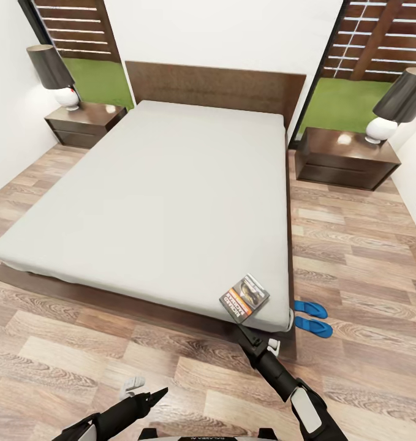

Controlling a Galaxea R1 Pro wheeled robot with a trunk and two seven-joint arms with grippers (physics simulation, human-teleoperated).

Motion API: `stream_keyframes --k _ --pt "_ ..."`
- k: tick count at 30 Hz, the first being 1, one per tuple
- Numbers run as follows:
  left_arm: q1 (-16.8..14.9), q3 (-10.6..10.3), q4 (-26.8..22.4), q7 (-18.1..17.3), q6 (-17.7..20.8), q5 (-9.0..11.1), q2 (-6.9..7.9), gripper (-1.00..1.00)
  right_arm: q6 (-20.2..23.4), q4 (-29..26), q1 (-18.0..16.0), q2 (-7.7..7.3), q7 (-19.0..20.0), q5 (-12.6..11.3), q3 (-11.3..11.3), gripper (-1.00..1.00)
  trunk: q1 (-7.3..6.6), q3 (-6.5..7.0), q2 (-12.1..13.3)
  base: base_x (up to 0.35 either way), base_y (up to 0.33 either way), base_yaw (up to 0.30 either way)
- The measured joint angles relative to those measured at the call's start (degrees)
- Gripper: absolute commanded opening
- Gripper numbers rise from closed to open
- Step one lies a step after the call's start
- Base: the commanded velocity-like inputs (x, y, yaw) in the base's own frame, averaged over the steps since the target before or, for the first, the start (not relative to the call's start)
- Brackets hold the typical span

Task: In the bedroom, move the book from the bed onto either nightstand, and place the two sandals side by side next to the bed.

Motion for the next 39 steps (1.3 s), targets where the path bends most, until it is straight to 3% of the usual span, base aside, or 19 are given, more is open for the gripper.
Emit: stream_keyframes --k 21,39 --pt "0.0 0.0 0.0 -0.3 0.0 0.0 0.0 1.0 0.0 -0.1 0.0 0.0 0.0 0.0 0.0 1.0 0.0 0.0 0.0 0.034 0.0 0.0" --pt "0.0 0.0 0.0 -0.1 0.1 0.0 0.0 1.0 0.0 0.0 0.0 0.0 0.0 0.0 0.0 1.0 3.95 -3.23 -7.2 0.0 0.0 0.0"
